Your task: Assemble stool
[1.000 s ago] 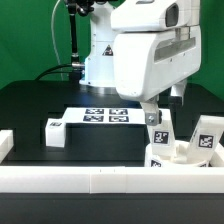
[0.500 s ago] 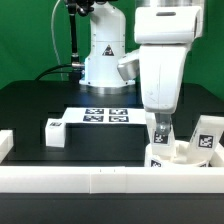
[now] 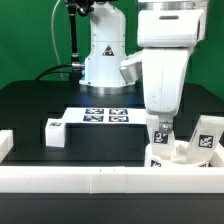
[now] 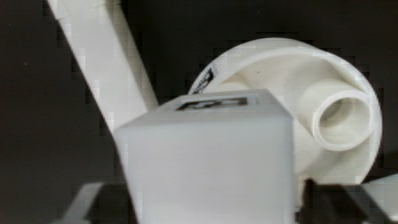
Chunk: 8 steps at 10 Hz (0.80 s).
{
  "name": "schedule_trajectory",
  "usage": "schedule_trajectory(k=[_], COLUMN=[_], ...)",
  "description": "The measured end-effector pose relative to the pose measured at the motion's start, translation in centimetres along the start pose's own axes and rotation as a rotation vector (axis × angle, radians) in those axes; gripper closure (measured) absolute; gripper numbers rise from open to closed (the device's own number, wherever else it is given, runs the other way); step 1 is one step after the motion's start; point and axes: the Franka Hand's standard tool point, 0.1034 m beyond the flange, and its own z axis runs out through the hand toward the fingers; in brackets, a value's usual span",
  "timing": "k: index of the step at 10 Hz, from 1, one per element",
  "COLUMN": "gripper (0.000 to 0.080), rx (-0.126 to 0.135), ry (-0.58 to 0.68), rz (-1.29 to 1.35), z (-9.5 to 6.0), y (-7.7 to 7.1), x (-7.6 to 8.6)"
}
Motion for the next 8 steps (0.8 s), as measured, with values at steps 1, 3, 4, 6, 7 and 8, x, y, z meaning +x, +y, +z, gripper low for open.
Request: schedule_trajectory(k=[1, 3, 4, 6, 7, 8], gripper=[0.0465, 0.0464, 0.0464, 0.0464, 0.0462, 0.0462], rx=[0.0, 0.0, 0.0, -0.001, -0.012, -0.018], ry=[0.0, 0.0, 0.002, 0.019, 0.034, 0.04], rz=[0.007, 0.045, 0.067, 0.309, 0.461, 0.567], z=[0.0, 0.0, 0.0, 0.05, 0.07, 0.09], y=[0.01, 0.03, 0.03, 0.08, 0.14, 0.19], x=[-0.02, -0.05, -0.06, -0.2, -0.15, -0.13])
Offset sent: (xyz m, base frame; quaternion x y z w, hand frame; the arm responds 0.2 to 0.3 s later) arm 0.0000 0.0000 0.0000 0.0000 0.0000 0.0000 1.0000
